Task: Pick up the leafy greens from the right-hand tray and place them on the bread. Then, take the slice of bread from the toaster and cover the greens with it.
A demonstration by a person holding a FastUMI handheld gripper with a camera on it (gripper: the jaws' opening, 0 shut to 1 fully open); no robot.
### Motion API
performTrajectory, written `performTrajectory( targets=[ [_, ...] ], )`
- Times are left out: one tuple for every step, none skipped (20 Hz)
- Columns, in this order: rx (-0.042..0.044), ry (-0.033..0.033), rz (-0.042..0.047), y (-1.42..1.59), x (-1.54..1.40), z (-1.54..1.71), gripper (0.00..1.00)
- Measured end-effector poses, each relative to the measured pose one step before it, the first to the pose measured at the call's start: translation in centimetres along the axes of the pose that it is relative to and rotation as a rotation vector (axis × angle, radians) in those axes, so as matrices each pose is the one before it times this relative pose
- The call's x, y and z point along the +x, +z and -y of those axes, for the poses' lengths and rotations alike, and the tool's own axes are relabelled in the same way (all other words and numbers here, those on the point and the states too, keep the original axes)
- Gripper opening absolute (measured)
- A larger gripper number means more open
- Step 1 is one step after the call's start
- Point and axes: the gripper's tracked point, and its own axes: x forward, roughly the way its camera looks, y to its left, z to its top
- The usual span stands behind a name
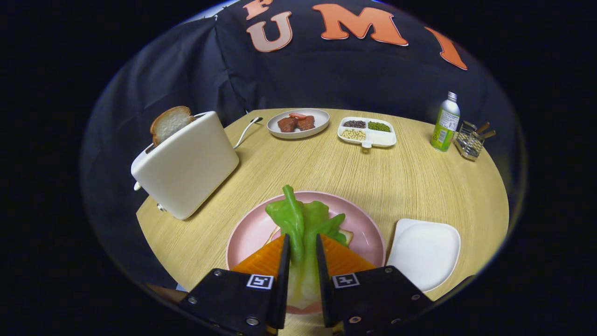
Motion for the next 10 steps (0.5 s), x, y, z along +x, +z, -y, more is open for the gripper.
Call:
performTrajectory(
  targets=[
    [-0.00992,-0.00791,0.00232,0.185,-0.173,-0.013,0.37],
    [-0.00907,-0.01121,0.00342,0.077,0.006,0.258,0.39],
    [-0.00837,-0.00804,0.00044,-0.009,0.002,0.169,0.42],
    [-0.00217,-0.00681,0.00077,0.155,-0.001,0.132,0.43],
    [0.00204,0.00095,0.00151,0.192,-0.070,-0.088,0.44],
    [0.00689,0.00370,0.00221,0.382,-0.056,-0.104,0.44],
    [0.00751,0.00158,0.00573,0.461,-0.233,-0.018,0.45],
    [0.00457,-0.00144,0.00778,0.695,-0.187,-0.039,0.45],
    [0.00182,-0.00563,0.00742,0.664,-0.205,-0.037,0.49],
    [-0.00356,-0.00604,0.00909,0.819,-0.243,-0.033,0.54]
  ],
)
